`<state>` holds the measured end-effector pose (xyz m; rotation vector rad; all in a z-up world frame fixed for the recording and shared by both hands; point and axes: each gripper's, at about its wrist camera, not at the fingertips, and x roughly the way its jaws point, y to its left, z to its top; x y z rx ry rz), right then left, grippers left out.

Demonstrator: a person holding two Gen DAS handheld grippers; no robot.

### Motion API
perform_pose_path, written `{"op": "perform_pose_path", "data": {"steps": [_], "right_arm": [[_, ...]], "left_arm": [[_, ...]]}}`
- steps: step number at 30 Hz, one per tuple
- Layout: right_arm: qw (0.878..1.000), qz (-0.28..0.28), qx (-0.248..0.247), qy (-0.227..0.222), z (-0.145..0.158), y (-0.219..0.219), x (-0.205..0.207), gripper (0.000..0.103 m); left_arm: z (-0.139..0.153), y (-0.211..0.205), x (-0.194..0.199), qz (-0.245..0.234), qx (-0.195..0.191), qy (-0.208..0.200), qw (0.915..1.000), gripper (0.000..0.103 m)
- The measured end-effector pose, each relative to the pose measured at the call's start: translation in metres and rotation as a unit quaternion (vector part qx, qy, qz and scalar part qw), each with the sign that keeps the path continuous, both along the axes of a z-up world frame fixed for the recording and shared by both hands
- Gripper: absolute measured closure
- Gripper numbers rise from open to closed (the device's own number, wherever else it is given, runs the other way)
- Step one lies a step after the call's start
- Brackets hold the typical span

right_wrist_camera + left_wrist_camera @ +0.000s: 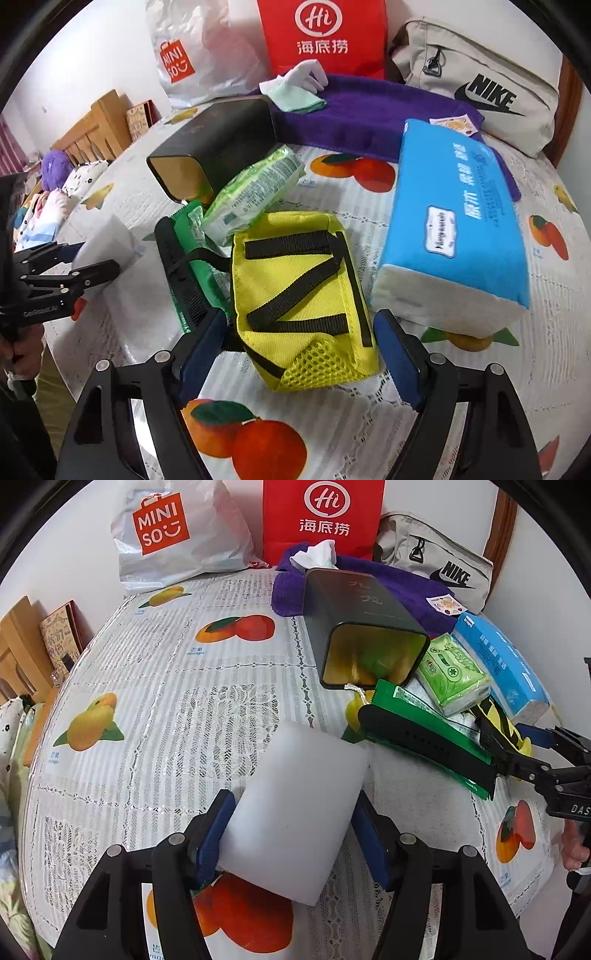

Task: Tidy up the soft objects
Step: 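Grasp the white sponge block with the left gripper while the right gripper grasps the yellow pouch, then carry the sponge with the left gripper while the right gripper carries the yellow pouch toward the towel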

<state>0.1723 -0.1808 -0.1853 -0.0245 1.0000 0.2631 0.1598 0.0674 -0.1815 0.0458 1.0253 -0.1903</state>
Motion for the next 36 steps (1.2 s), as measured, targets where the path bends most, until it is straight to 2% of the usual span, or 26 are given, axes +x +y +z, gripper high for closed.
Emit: {"op": "perform_pose_path", "data": {"steps": [1, 3, 6, 9, 19, 29, 33, 36], "right_arm": [[1.0, 0.0, -0.001, 0.002, -0.001, 0.0, 0.001, 0.022], [1.0, -0.001, -0.005, 0.004, -0.004, 0.0, 0.002, 0.032], [1.0, 0.0, -0.001, -0.002, 0.001, -0.003, -0.002, 0.038], [1.0, 0.01, -0.001, -0.009, 0.008, -0.005, -0.012, 0.04], [1.0, 0.005, 0.006, -0.021, 0.029, -0.022, -0.054, 0.04], [0.998, -0.065, -0.022, 0.007, 0.004, -0.073, -0.077, 0.038], [0.998, -0.066, -0.007, 0.013, -0.002, -0.079, -0.075, 0.033], [0.998, -0.067, -0.002, 0.01, -0.005, -0.079, -0.072, 0.029]], "left_arm": [[0.0, 0.0, 0.0, 0.0, 0.0, 0.0, 1.0, 0.041], [0.001, 0.0, 0.0, 0.001, -0.001, 0.002, 1.0, 0.041], [0.001, 0.001, -0.001, 0.002, -0.006, 0.003, 1.0, 0.041], [0.001, 0.002, -0.002, 0.007, -0.011, 0.004, 0.9999, 0.041], [0.003, 0.004, -0.007, 0.024, -0.028, 0.009, 0.9993, 0.042], [0.002, -0.004, -0.021, 0.032, -0.007, 0.007, 0.9994, 0.042], [0.001, -0.002, -0.023, 0.033, -0.009, 0.006, 0.9994, 0.038], [0.0, 0.0, -0.022, 0.033, -0.011, 0.01, 0.9993, 0.031]]}}
